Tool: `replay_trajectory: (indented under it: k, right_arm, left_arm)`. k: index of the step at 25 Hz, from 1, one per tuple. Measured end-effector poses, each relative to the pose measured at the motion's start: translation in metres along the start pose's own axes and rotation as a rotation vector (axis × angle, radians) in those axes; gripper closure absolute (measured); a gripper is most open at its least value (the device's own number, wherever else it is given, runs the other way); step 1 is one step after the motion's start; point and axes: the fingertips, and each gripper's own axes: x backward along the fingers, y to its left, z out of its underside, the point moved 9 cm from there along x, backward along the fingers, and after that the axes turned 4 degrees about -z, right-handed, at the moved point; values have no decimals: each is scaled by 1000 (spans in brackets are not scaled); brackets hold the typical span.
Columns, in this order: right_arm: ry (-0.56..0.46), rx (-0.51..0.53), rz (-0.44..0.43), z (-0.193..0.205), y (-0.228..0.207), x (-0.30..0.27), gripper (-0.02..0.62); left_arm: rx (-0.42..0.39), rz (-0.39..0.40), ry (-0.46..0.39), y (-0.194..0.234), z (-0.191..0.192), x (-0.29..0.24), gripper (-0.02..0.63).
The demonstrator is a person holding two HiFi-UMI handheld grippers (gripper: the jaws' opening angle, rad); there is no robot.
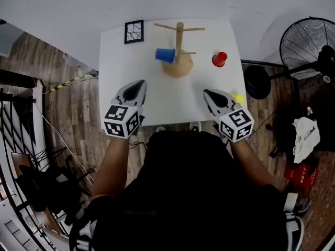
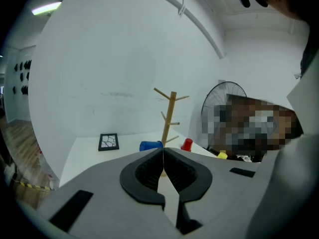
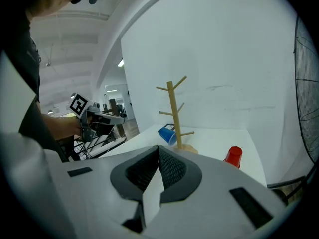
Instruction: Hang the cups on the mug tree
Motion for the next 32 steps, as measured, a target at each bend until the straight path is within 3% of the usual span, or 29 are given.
replay_trajectory:
  k: [8, 19, 23, 32]
  right_arm:
    - [23, 45, -34, -3, 6, -12, 588]
    - [-9, 54, -3, 0, 12, -11, 588]
    - [-12, 58, 17, -1, 12, -11, 463]
    - [3, 60, 168, 9, -4, 6, 396]
  left_arm:
    - [38, -23, 29, -16, 32, 11, 589]
    - [-49, 39, 80, -37, 37, 7, 591]
    - [-60, 50, 98, -36, 36, 3, 591]
    - [-106, 98, 127, -41, 38, -8, 589]
